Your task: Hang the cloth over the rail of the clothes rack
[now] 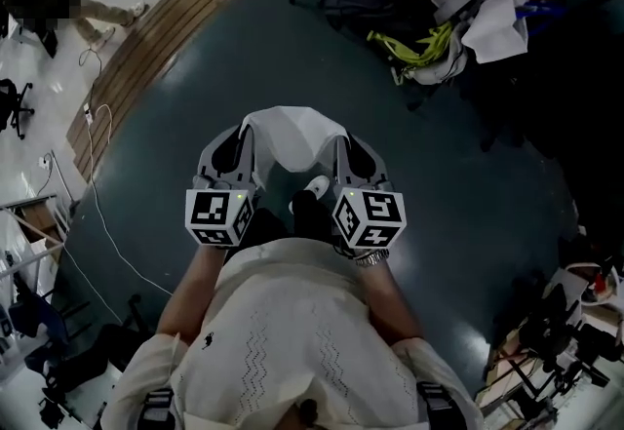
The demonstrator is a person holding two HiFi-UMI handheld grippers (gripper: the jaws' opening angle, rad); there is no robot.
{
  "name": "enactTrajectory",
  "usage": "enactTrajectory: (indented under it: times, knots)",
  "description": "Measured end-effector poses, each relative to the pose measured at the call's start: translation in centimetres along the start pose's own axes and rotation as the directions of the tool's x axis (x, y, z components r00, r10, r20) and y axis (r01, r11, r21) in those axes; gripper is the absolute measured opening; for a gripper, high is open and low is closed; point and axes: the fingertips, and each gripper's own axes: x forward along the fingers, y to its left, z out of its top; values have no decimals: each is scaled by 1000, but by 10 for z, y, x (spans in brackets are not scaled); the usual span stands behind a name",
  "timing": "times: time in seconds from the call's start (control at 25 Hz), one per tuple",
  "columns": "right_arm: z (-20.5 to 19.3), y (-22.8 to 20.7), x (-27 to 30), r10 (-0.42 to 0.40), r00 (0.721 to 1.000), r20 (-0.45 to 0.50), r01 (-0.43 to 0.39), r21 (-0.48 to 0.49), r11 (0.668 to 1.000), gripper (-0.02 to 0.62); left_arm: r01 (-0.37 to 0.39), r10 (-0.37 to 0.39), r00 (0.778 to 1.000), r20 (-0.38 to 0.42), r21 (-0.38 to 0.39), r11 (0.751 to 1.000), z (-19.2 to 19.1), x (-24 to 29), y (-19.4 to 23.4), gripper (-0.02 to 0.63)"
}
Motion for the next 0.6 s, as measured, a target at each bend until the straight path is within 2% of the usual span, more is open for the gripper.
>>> enactTrajectory:
  times: [0.12, 0.24, 0.36, 0.44, 0.6]
  knots:
    - [19, -14, 24, 13, 1000, -15, -14, -30, 999, 23, -7, 7, 1000, 14, 1, 1000, 17, 32, -2, 25]
    - [28, -26, 44, 2, 999, -32, -2, -19, 1000, 23, 8, -8, 1000, -3, 0, 1000, 22, 57, -2, 25]
    - [37, -34, 64, -27, 999, -29, 27, 1, 1000, 23, 42, -42, 999, -1, 40, 998, 36, 83, 6, 25]
    - [43, -40, 81, -70, 997, -28, 70, 4, 998, 23, 80, -80, 997, -1, 62, 995, 45, 107, 18, 25]
    - [58, -58, 108, -207, 978, -17, 208, 45, 977, 23, 195, -194, 981, -31, 67, 978, 56, 166, 44, 25]
